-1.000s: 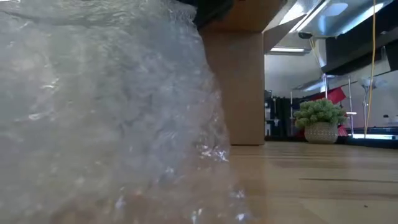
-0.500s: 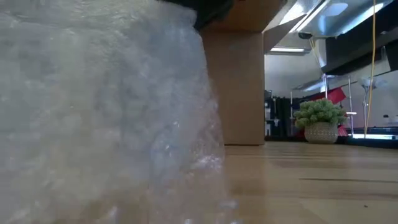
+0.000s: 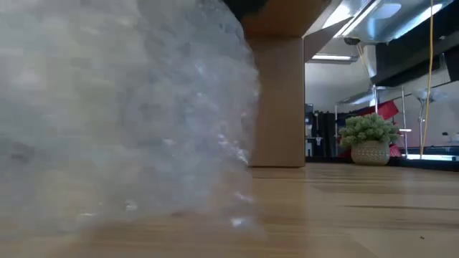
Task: Wrap mug
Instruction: Wrap the white mug with bubble wrap
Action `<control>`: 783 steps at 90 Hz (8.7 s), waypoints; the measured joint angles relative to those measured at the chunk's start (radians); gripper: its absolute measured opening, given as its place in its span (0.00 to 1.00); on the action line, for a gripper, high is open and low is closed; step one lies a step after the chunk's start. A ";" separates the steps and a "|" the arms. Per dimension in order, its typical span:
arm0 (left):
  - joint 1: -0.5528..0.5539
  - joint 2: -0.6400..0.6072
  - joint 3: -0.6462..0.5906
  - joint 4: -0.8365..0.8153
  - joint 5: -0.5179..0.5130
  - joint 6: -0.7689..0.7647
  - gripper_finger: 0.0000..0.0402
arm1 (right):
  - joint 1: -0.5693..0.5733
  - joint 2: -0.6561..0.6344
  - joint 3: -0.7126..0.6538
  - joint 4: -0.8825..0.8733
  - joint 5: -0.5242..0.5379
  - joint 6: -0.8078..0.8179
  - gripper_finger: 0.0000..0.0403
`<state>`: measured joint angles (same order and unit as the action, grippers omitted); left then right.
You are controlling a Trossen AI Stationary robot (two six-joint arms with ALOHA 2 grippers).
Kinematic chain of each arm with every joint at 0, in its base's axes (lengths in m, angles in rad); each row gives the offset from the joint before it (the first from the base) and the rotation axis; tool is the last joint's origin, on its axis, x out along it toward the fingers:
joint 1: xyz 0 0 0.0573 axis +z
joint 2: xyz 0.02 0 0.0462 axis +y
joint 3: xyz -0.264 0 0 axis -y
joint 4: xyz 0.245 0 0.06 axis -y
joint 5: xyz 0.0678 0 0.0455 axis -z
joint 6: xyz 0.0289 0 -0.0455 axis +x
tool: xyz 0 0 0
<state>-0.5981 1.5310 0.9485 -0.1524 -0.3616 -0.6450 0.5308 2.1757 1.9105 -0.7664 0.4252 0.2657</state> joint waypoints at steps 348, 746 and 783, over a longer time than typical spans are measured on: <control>-0.050 0.107 -0.106 0.336 -0.107 0.096 0.12 | -0.064 0.019 0.164 -0.232 -0.261 0.017 0.00; -0.009 0.189 -0.062 0.430 -0.061 0.121 0.12 | 0.153 0.086 0.131 -0.099 -0.132 0.189 0.00; -0.011 0.189 -0.063 0.429 -0.071 0.121 0.12 | 0.081 0.063 0.135 -0.173 0.113 0.154 0.00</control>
<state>-0.6086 1.7195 0.8860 0.2767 -0.4324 -0.5240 0.6120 2.2387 2.0450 -0.9397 0.5378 0.4195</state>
